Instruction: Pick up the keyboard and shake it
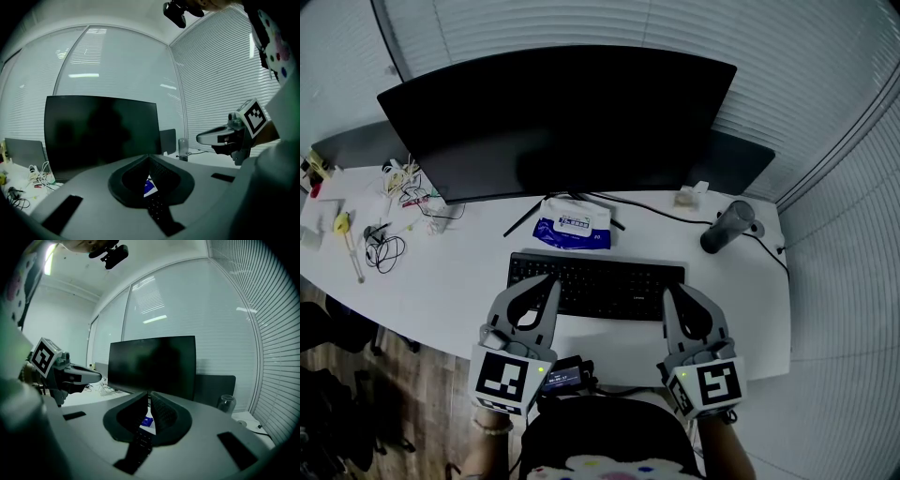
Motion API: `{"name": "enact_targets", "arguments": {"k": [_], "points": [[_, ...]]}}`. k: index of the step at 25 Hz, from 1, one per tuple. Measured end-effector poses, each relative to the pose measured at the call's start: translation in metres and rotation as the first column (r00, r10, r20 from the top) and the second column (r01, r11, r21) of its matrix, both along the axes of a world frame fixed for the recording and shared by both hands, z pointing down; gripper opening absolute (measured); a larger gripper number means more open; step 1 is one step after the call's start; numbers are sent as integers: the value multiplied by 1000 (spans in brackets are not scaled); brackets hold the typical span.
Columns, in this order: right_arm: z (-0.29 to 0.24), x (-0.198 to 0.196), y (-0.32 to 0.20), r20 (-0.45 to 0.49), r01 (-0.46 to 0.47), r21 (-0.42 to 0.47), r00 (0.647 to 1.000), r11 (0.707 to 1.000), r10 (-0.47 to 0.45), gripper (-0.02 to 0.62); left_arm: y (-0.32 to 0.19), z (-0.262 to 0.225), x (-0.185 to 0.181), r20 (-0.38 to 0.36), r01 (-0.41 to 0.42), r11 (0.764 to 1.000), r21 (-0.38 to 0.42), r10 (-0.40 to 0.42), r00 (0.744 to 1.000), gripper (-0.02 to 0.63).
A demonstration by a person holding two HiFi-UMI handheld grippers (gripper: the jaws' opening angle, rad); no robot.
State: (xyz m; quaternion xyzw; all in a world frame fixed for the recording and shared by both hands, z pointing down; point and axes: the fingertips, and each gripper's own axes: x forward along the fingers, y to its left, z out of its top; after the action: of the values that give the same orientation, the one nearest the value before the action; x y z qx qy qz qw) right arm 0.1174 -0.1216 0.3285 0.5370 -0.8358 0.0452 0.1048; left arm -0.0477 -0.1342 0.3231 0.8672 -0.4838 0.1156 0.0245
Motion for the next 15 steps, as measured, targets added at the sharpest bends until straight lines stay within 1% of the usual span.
{"name": "enact_targets", "arguments": {"k": [3, 7, 15], "points": [[1, -2, 0, -3, 5, -1, 1000, 1000, -5, 44, -1, 2, -1, 11, -5, 1000, 1, 5, 1000, 17], [2, -4, 0, -16, 7, 0, 1000, 1000, -7, 44, -1, 2, -1, -14, 4, 1000, -15, -4, 1000, 17], [6, -5, -2, -33, 0, -17, 999, 1000, 0, 44, -2, 6, 1, 6, -16, 1000, -15, 16, 1000, 17]]}}
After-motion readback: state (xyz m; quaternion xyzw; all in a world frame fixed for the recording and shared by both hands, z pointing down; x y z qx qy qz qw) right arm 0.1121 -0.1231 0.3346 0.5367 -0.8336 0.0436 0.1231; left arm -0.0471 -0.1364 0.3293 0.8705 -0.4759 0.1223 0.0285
